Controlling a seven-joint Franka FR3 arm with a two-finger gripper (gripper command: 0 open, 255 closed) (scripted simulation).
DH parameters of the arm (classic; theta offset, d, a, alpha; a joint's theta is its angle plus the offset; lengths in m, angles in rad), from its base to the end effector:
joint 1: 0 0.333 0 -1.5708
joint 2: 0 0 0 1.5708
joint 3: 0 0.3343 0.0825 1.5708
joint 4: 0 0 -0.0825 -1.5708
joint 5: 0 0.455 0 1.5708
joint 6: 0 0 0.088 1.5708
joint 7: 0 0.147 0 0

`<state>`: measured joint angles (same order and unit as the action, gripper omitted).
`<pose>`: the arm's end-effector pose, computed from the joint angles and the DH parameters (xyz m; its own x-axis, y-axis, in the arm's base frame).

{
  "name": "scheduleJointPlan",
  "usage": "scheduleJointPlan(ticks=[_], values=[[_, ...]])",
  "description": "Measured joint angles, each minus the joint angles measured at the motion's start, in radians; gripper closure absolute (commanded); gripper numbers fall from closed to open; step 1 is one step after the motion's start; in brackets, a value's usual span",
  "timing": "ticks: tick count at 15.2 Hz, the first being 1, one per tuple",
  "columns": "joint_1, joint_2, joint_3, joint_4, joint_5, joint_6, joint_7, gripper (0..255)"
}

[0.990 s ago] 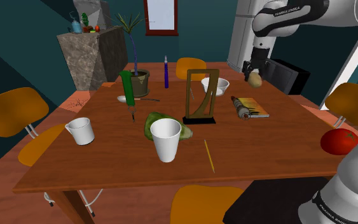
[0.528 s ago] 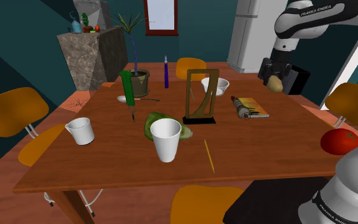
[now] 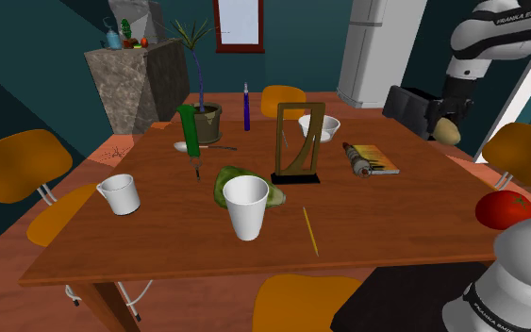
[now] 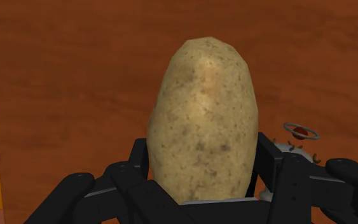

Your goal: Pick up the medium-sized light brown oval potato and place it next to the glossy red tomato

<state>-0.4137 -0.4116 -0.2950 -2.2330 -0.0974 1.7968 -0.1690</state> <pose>0.3608 -0.3329 0.4807 0.8819 -0.4701 -0.0344 -0.4711 -0.8816 -0.0288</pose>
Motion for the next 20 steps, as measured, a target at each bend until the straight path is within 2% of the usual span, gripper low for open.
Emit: scheduleJointPlan(ticks=[5, 12, 20], values=[[-0.056, -0.111, -0.055, -0.077, -0.060, -0.026, -0.079, 255], [-0.143, -0.224, -0.153, -0.131, -0.153, -0.069, -0.215, 255], [-0.235, -0.287, -0.297, -0.126, -0.269, -0.103, -0.401, 255]])
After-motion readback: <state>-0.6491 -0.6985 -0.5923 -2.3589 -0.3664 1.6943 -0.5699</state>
